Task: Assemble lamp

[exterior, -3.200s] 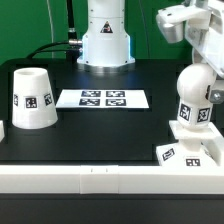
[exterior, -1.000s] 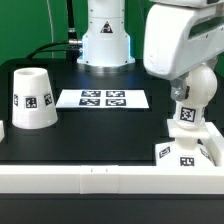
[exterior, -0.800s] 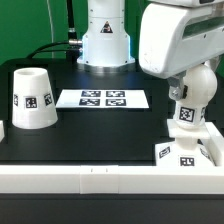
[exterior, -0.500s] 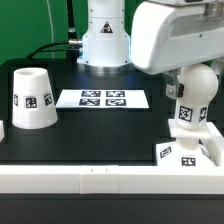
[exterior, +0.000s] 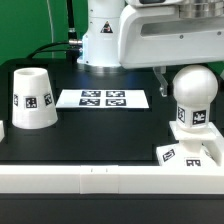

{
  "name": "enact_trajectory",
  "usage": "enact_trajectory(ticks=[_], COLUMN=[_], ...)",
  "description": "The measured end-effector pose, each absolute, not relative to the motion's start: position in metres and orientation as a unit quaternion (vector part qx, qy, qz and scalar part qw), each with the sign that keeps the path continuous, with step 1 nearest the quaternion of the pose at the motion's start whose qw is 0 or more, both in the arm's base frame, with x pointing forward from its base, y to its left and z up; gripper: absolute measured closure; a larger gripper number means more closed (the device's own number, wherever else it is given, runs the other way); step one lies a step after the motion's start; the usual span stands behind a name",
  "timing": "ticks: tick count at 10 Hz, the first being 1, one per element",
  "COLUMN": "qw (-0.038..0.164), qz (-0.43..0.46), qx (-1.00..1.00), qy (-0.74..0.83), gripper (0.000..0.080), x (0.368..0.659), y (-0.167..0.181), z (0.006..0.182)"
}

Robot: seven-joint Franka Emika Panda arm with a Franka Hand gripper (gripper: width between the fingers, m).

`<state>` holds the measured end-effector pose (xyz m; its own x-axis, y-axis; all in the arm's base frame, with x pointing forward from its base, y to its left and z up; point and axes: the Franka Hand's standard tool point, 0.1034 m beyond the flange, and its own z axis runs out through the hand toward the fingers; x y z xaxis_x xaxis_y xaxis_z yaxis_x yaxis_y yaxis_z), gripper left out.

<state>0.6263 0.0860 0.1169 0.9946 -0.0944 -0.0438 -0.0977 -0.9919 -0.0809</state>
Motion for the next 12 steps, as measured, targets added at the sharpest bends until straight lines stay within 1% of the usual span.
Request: enact_trajectory(ticks=[6, 9, 12], qw=[0.039, 0.052, 0.07], qz=[0.027, 0.035, 0.055], qx=[-0.977, -0.932, -0.864], qy=[0.208, 0.356, 0.495], gripper=[0.022, 0.022, 0.022], x=[0.6261, 0.6255, 0.6261], y=[0.0869, 0.0889, 0.0936], z=[0.1165, 0.1159, 0.1155])
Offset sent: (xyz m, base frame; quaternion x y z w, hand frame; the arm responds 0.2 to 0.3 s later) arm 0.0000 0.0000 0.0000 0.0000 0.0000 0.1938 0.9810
